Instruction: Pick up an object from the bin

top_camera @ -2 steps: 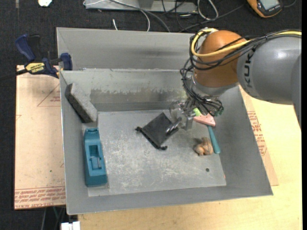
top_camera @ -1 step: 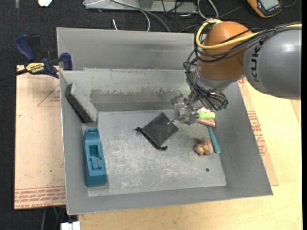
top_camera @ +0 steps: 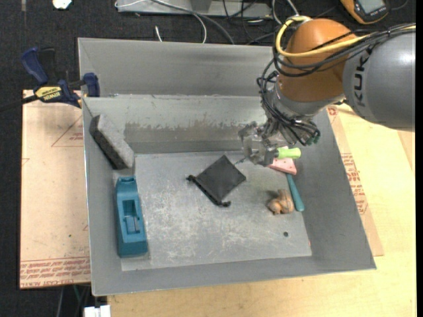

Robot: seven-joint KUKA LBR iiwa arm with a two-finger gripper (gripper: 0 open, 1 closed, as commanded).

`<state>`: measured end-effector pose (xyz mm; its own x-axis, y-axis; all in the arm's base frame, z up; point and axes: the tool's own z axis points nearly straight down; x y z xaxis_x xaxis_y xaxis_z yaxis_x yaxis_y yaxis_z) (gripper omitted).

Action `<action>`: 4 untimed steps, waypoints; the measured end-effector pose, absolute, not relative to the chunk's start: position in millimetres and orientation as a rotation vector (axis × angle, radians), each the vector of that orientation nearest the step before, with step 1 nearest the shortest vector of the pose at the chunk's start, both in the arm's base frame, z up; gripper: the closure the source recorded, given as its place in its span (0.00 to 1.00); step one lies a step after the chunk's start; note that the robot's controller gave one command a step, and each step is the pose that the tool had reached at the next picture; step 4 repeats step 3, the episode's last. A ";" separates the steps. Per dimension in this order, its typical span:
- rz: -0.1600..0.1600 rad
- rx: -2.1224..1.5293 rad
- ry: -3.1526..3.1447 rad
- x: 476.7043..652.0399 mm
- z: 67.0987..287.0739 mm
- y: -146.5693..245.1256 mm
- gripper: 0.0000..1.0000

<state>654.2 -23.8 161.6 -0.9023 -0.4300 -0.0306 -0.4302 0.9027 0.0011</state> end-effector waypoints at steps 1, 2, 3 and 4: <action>0.013 -0.681 3.033 654.9 172.7 -23.3 1.00; 0.012 -0.679 3.033 655.0 194.0 -23.2 1.00; 0.012 -0.676 3.032 655.3 211.9 -22.9 1.00; 0.012 -0.676 3.032 655.3 211.9 -22.9 1.00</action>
Offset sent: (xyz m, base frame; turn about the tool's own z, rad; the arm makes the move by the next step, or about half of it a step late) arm 0.0009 0.0002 0.0409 0.0017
